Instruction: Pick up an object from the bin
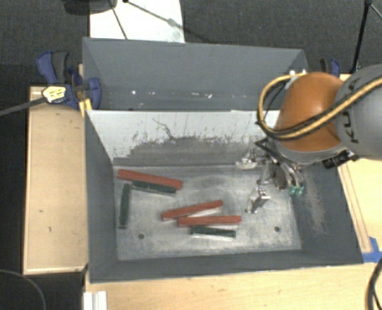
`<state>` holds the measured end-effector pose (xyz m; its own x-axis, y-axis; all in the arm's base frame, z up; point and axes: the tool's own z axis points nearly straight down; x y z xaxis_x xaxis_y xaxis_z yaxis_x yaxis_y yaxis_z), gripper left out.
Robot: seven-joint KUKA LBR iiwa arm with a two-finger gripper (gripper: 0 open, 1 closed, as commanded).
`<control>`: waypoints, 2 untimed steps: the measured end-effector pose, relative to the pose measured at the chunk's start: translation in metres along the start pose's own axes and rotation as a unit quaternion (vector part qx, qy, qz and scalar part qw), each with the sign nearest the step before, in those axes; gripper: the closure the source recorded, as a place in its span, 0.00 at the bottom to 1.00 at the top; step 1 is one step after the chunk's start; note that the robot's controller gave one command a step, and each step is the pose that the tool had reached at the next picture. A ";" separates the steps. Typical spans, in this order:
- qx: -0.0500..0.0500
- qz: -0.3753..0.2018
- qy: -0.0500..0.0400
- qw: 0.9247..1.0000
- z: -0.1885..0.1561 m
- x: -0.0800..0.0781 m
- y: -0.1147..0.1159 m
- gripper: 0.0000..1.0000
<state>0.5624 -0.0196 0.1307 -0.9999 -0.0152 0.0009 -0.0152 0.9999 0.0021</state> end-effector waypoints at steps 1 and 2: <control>0.001 -0.012 0.002 1.000 0.052 0.022 0.069 1.00; 0.001 -0.013 0.002 1.000 0.052 0.022 0.069 1.00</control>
Offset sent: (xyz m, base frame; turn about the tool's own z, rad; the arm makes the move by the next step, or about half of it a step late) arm 0.0000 0.0000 0.0000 0.0000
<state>0.5395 0.0492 0.0790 -0.9991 -0.0409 0.0059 -0.0409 0.9992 0.0005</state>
